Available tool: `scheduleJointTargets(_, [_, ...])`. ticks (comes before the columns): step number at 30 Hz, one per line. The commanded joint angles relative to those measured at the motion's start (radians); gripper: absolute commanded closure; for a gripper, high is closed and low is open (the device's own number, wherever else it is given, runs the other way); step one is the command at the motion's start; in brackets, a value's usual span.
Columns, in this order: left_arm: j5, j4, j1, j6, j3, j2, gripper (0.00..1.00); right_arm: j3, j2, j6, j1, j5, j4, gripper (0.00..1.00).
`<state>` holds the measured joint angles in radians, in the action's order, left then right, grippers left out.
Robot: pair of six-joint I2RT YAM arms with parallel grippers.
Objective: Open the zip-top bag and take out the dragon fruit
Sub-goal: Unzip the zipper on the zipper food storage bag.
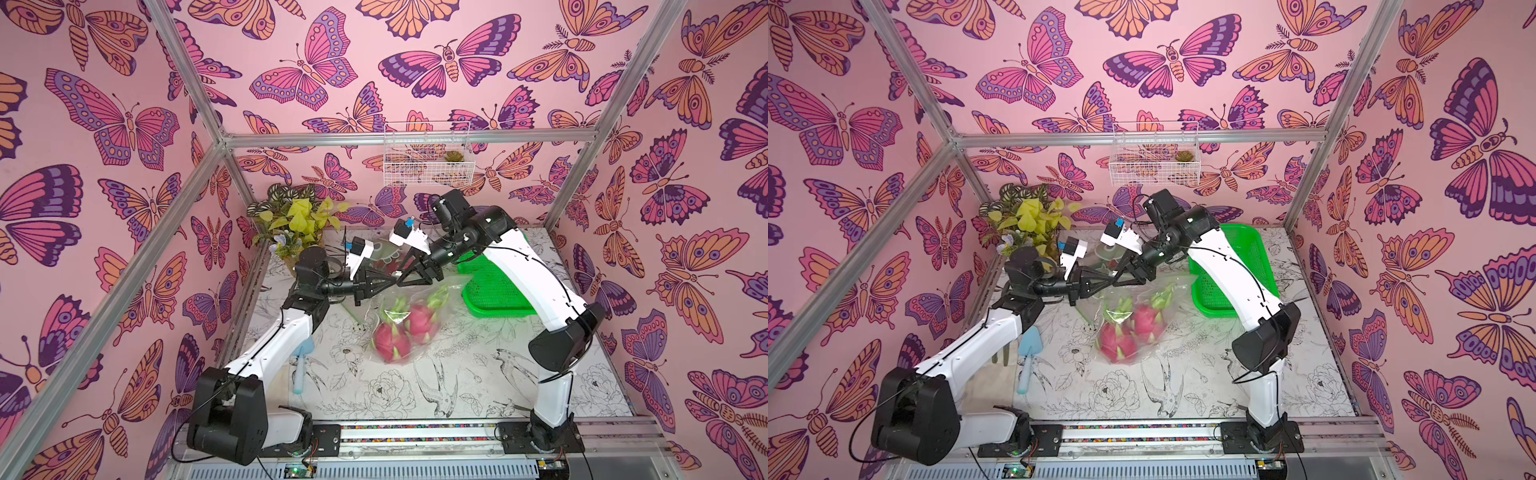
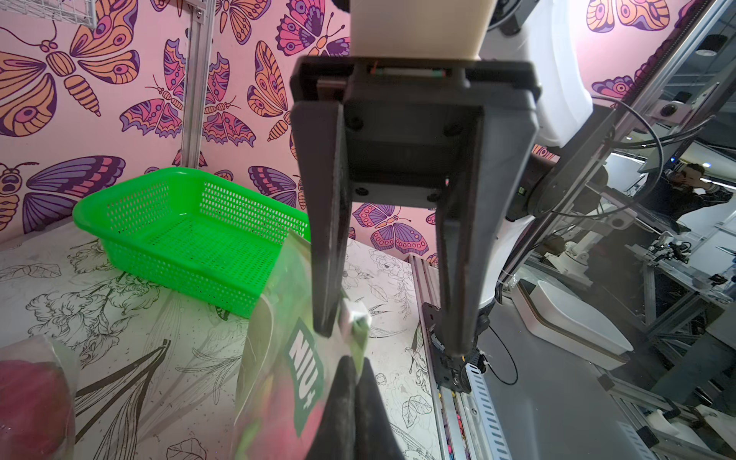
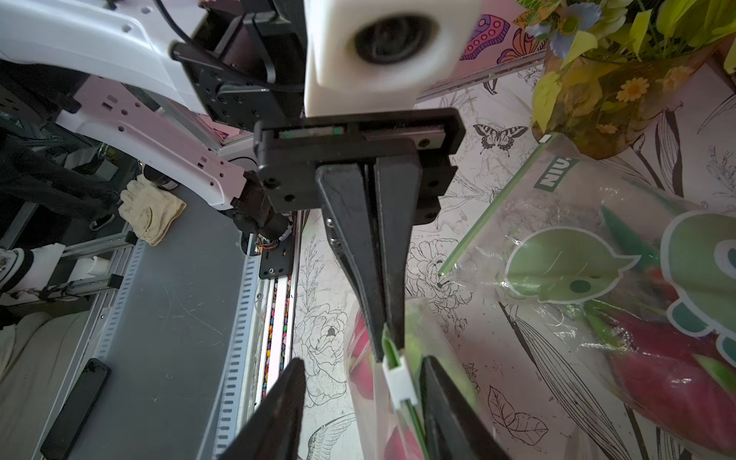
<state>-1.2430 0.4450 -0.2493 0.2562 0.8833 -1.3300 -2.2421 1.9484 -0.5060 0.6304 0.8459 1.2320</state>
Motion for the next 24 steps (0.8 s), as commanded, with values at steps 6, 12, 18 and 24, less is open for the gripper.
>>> scheduleJointTargets(6, [-0.044, 0.026, -0.005, 0.015, 0.026, 0.028, 1.00, -0.036, 0.011, -0.045, 0.007, -0.022, 0.031, 0.55])
scheduleJointTargets(12, [-0.054, 0.027, -0.005, 0.019, 0.028, 0.026, 1.00, -0.037, 0.014, -0.066, 0.007, -0.023, 0.032, 0.62])
scheduleJointTargets(18, [-0.060, 0.026, -0.007, 0.022, 0.029, 0.023, 1.00, -0.046, 0.018, -0.072, 0.007, -0.019, 0.031, 0.72])
scheduleJointTargets(24, [-0.064, 0.026, -0.007, 0.025, 0.032, 0.023, 1.00, -0.051, 0.024, -0.083, 0.007, -0.016, 0.037, 0.82])
